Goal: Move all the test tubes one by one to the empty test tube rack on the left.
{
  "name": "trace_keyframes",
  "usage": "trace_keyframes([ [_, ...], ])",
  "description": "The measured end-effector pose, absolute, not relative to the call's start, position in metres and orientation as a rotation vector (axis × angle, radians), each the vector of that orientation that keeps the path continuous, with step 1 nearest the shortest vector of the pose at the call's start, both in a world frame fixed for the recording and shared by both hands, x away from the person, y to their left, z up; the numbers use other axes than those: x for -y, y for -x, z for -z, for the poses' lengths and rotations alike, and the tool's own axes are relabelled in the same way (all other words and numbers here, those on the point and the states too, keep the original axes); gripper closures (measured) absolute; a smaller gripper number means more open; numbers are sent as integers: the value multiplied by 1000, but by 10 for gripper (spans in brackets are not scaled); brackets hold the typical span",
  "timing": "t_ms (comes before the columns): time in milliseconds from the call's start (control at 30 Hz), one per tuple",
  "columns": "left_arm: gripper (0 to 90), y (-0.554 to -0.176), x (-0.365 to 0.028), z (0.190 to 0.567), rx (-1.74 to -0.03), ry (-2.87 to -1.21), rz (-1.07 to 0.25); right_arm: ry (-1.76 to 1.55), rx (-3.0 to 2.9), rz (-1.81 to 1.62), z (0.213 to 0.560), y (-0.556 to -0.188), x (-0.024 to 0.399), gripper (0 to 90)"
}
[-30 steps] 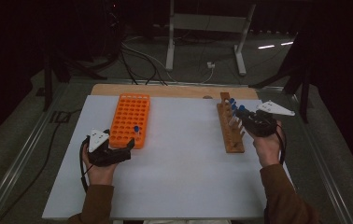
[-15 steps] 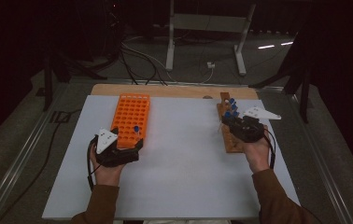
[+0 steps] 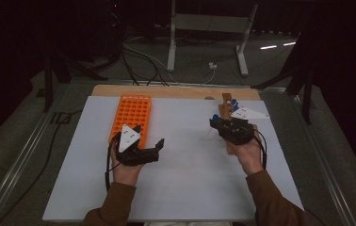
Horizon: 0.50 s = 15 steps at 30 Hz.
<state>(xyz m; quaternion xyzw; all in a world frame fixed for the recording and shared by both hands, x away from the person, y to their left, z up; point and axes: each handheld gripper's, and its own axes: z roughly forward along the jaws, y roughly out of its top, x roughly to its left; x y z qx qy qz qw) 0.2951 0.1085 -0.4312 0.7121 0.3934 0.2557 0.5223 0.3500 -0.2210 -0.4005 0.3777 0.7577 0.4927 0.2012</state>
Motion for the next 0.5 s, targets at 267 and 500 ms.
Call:
trace_keyframes([
  [267,164,-304,-76,430,-870,-1769,-556,-1008,-2181,-1418,401,-343,198,771],
  [500,259,-306,-52,432,-812,-1799,-554,-941,-2244,-1432,399,-336,173,770],
])
